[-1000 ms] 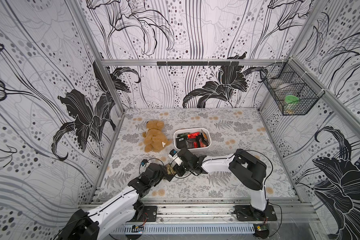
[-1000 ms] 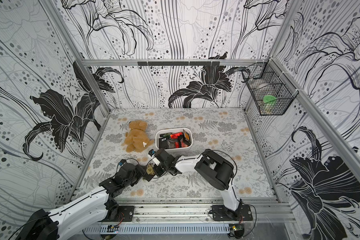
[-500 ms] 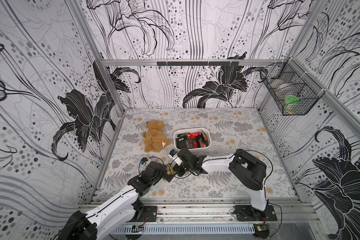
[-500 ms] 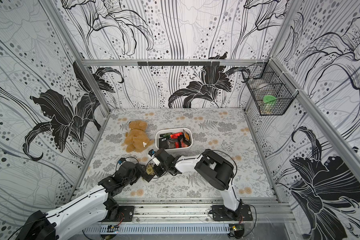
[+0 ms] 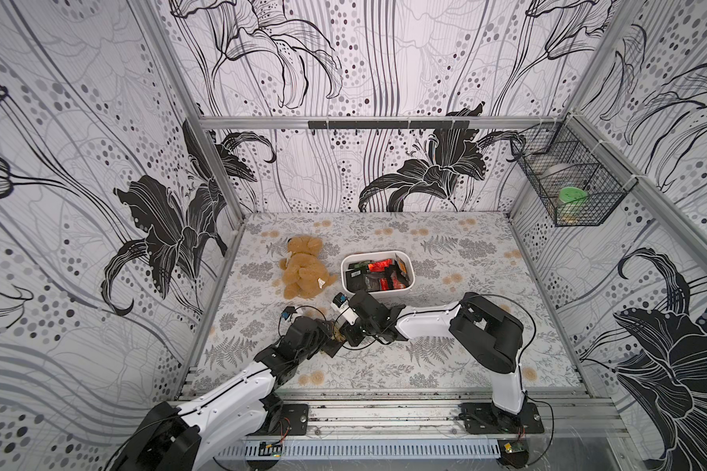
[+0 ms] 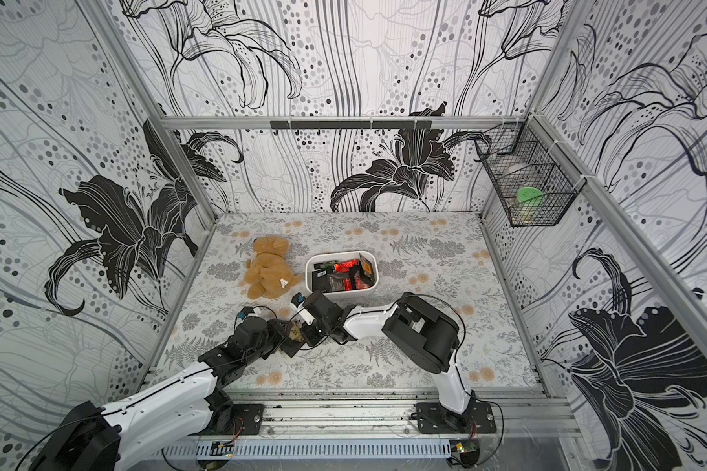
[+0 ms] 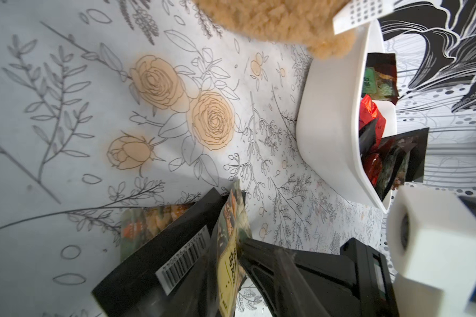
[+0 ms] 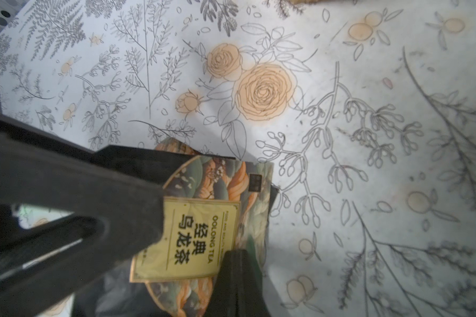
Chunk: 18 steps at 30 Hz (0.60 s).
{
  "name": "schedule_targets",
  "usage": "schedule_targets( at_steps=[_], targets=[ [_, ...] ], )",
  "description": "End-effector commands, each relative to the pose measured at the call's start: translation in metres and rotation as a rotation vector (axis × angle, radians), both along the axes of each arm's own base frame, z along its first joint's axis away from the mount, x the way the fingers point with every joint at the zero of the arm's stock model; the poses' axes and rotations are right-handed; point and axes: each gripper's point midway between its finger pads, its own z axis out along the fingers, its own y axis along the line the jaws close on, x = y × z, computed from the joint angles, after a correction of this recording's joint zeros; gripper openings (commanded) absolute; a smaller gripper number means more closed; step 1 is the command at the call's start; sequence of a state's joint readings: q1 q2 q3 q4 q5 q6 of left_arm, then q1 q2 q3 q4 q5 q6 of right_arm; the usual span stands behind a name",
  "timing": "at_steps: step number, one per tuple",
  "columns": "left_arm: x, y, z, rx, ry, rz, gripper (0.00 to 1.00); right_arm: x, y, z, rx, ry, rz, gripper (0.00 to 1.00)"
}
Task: Put the tea bags into the storage box
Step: Pick up the tea bag from the center of the board.
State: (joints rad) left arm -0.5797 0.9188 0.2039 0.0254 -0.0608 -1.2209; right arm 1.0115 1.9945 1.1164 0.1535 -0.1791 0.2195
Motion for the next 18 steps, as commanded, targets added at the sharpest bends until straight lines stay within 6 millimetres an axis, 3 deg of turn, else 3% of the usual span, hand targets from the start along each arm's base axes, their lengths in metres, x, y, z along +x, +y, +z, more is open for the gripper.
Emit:
schedule_targets(
  at_steps=[1, 9, 13, 18],
  targets=[
    [0.003, -0.009, 0.001, -0.066, -0.042, -0.022, 0.33, -0.003, -0.001, -0.005, 0.029, 0.051, 0.004, 0.02],
    [0.003, -0.021, -0.009, -0.075, -0.02, -0.068, 0.23, -0.001, -0.004, 0.002, 0.101, 0.096, -0.005, 0.0],
    [0.004, -0.023, -0.006, -0.065, -0.017, -0.078, 0.1, 0.002, -0.009, 0.016, 0.14, 0.057, -0.019, 0.0],
    [0.004, -0.018, 0.001, -0.036, -0.015, -0.062, 0.04, 0.011, -0.025, 0.034, 0.183, -0.033, -0.087, 0.0]
  ],
)
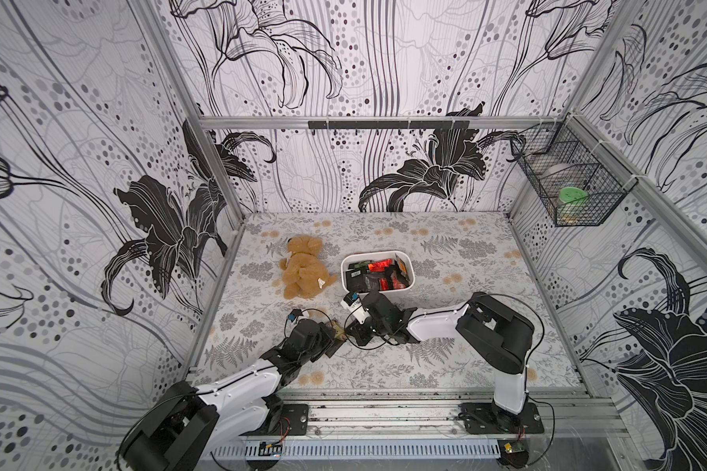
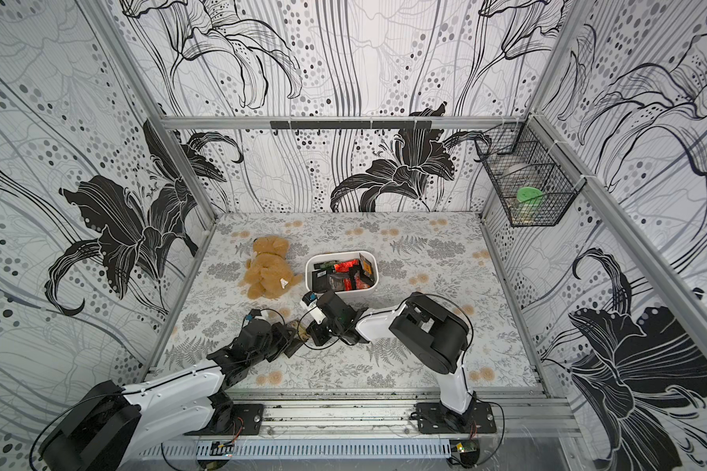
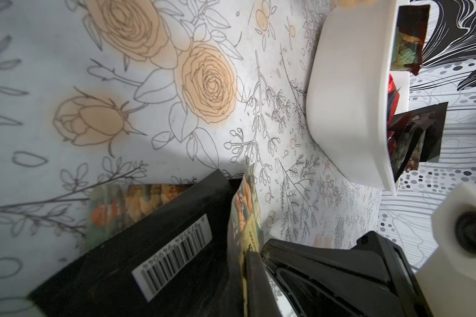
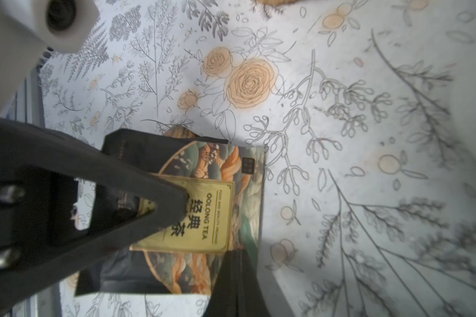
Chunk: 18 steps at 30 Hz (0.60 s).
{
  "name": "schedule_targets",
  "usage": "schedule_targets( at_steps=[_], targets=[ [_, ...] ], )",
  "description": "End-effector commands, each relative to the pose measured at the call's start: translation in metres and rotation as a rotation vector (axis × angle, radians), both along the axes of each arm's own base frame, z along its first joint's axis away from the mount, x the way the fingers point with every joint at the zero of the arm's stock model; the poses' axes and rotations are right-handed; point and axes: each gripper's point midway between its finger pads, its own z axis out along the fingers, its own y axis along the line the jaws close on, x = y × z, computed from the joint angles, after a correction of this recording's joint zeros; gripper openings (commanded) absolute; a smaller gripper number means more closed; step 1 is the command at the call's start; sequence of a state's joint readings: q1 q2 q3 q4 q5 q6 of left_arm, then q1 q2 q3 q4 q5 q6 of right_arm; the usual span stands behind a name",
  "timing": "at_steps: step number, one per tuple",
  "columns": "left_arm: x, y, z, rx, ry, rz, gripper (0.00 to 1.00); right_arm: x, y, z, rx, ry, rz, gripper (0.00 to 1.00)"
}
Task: Put the tea bags into the storage box
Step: Pick up the tea bag from the center of the board.
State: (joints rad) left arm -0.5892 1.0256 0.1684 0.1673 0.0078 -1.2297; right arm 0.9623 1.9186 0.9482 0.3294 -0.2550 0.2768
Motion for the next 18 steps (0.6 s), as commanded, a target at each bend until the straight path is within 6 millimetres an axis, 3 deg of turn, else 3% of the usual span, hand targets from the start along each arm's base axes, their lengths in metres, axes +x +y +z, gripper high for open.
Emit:
schedule_targets(
  at_steps=[1, 6, 10, 14, 18],
  targets=[
    [0.007, -0.002, 0.019, 0.015, -0.044, -0.003, 0.04, 0.017, -0.008, 0.032, 0.075, -0.094, -0.089, 0.01],
    [0.009, 0.006, 0.039, 0.093, -0.065, -0.009, 0.0, 0.044, -0.051, 0.045, 0.055, -0.187, -0.315, 0.06],
    [0.011, 0.017, 0.062, 0.208, -0.085, -0.02, 0.0, 0.066, -0.108, 0.061, 0.105, -0.223, -0.548, 0.15],
    [0.02, 0.027, 0.088, 0.315, -0.105, -0.001, 0.0, 0.075, -0.15, 0.072, 0.174, -0.232, -0.68, 0.24],
    [0.039, 0.016, 0.116, 0.369, -0.141, -0.034, 0.0, 0.078, -0.175, 0.077, 0.211, -0.248, -0.751, 0.38]
  ],
)
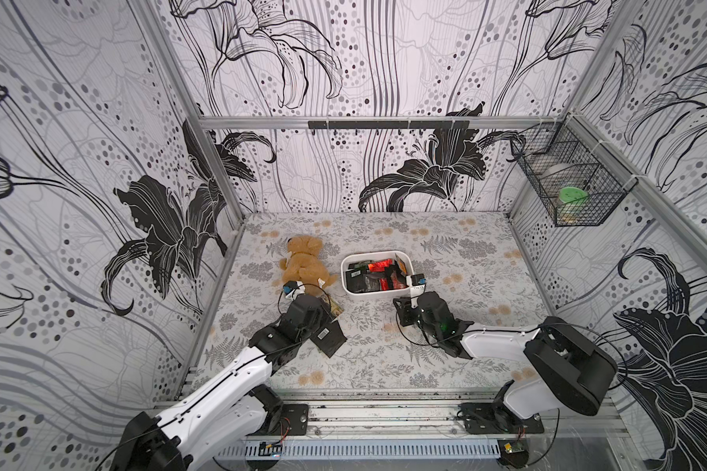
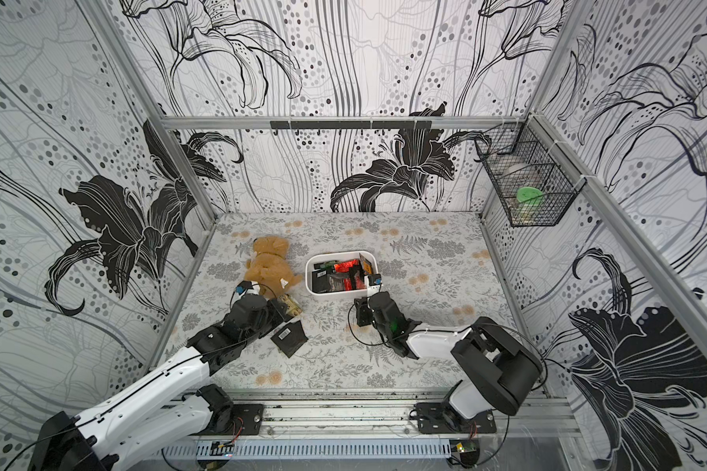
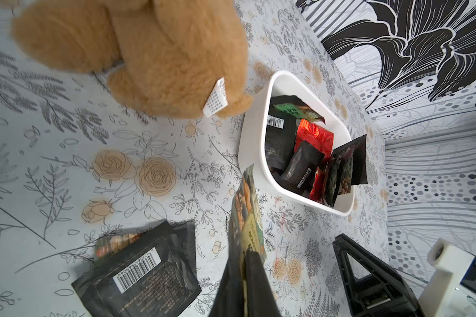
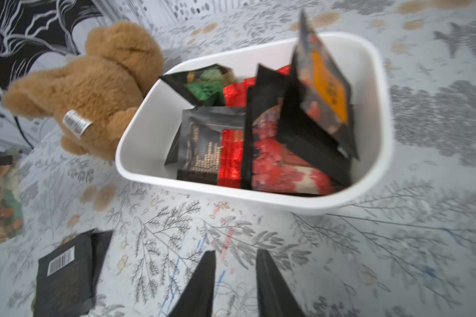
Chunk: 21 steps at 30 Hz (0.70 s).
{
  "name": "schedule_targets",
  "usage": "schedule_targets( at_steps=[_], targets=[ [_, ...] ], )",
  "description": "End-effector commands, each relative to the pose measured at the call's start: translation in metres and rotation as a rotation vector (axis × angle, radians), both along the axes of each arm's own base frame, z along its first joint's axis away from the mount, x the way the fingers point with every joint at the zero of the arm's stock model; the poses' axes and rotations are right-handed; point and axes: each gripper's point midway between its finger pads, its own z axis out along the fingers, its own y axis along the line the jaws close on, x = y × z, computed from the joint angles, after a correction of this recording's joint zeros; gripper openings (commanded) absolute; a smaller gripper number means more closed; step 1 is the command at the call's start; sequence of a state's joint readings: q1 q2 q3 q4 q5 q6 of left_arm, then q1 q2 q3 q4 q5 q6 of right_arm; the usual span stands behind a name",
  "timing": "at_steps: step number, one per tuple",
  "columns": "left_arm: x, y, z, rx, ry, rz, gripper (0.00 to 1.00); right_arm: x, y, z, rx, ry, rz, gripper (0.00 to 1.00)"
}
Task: Put the tea bags into the storage box
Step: Pick up the tea bag from the center of the board, then place the tea bag in the storage box.
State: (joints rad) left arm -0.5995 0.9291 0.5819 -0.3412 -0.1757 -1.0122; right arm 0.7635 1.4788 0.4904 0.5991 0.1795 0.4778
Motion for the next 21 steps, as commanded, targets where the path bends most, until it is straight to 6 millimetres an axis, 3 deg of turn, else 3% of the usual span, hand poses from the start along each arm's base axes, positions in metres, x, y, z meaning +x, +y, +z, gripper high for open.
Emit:
schedule_targets(
  at_steps=[1, 3, 7, 11, 16, 21],
  targets=[
    [0.013, -0.002, 0.016, 0.124, -0.012, -0.027, 0.0, 0.009, -0.015, 0.017, 0.074, -0.052, -0.089, 0.45],
    [0.028, -0.015, 0.026, 0.13, -0.02, -0.049, 0.0, 0.01, -0.022, 0.018, 0.08, -0.054, -0.112, 0.53],
    [0.066, -0.052, 0.046, 0.153, -0.032, -0.113, 0.0, 0.011, -0.028, 0.021, 0.09, -0.071, -0.128, 0.56],
    [0.103, -0.087, 0.048, 0.175, -0.022, -0.166, 0.0, 0.011, -0.031, 0.023, 0.093, -0.084, -0.132, 0.57],
    [0.144, -0.121, 0.035, 0.209, -0.001, -0.211, 0.0, 0.01, -0.022, 0.021, 0.11, -0.078, -0.091, 0.58],
    [0.165, -0.133, 0.015, 0.251, 0.031, -0.213, 0.0, 0.01, -0.02, 0.023, 0.116, -0.087, -0.081, 0.58]
  ],
)
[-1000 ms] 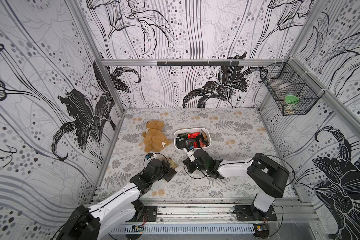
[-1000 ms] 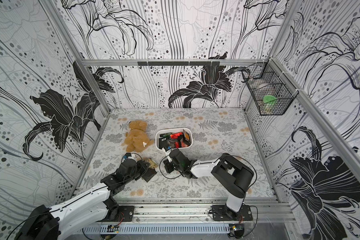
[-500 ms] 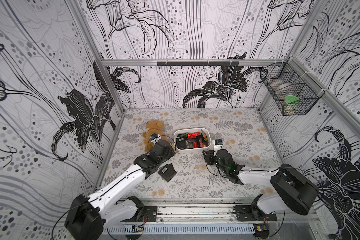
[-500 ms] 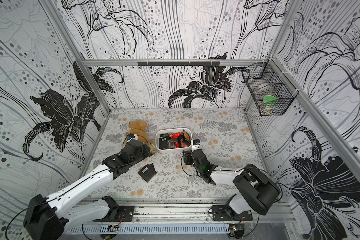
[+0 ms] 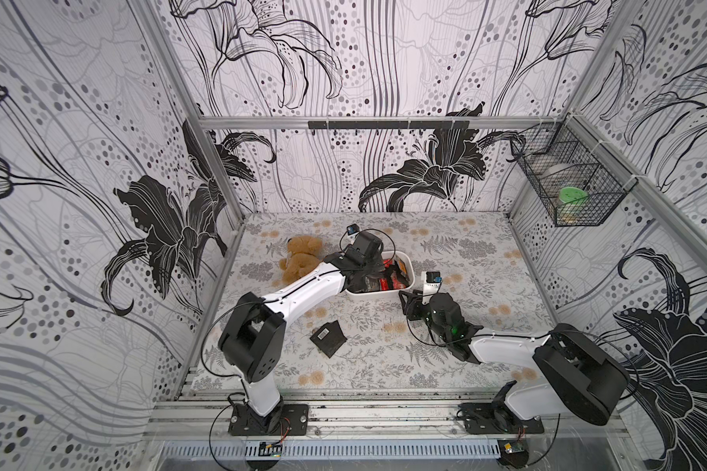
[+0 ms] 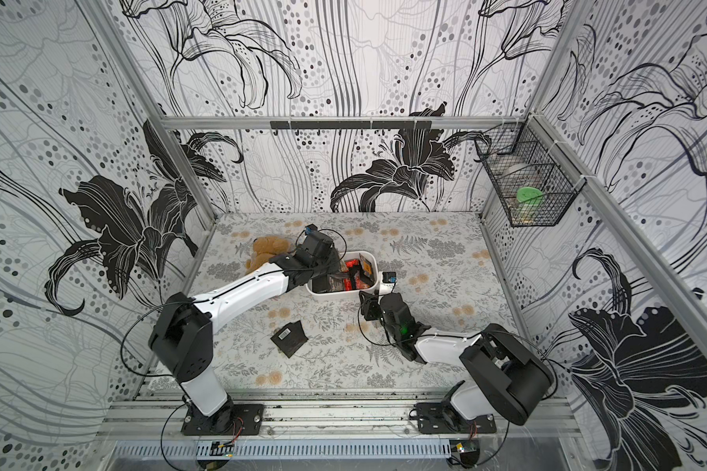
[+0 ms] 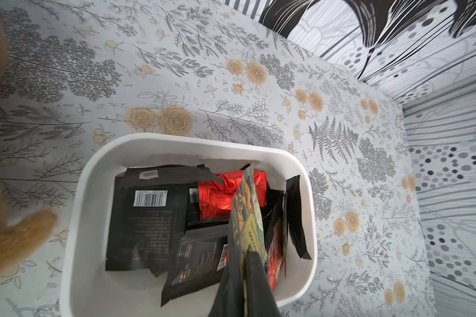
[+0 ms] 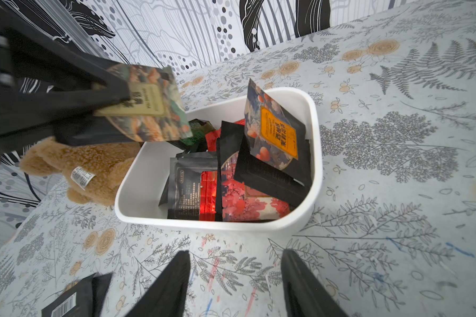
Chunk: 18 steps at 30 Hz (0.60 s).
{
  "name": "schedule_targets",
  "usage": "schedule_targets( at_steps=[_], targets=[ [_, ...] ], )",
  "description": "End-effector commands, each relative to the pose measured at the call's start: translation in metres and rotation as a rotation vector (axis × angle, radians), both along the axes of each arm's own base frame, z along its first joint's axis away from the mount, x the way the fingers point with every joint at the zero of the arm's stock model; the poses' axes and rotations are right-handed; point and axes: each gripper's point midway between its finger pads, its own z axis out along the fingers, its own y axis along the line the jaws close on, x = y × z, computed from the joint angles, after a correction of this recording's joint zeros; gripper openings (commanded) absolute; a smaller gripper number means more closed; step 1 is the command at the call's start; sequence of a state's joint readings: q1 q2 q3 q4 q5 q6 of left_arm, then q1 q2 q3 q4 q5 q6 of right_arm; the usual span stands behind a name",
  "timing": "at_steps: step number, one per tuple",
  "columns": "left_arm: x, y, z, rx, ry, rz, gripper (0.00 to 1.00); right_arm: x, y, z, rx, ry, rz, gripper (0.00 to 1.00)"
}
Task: Put the tea bags into the storage box
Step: Place the tea bag in the storage box.
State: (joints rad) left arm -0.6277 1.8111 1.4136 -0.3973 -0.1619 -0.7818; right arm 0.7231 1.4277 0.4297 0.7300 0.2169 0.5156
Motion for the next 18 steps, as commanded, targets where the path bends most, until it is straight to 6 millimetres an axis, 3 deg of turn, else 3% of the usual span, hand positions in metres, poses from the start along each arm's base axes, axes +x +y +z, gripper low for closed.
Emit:
schedule_targets(
  at_steps=[1, 6, 9, 18],
  targets=[
    [0.009, -0.006, -0.001, 0.033, -0.007, -0.026, 0.0, 0.0, 0.001, 0.0, 0.017, -0.009, 0.013, 0.58],
    [0.008, -0.007, -0.018, 0.046, 0.021, -0.038, 0.0, 0.0, 0.005, -0.002, 0.018, -0.005, 0.029, 0.58],
    [0.007, 0.007, -0.029, 0.074, 0.035, -0.011, 0.0, 0.0, 0.009, -0.001, 0.022, -0.004, 0.043, 0.58],
    [-0.001, 0.023, -0.044, 0.122, 0.07, 0.002, 0.18, -0.001, 0.016, -0.001, 0.027, -0.005, 0.083, 0.58]
  ],
)
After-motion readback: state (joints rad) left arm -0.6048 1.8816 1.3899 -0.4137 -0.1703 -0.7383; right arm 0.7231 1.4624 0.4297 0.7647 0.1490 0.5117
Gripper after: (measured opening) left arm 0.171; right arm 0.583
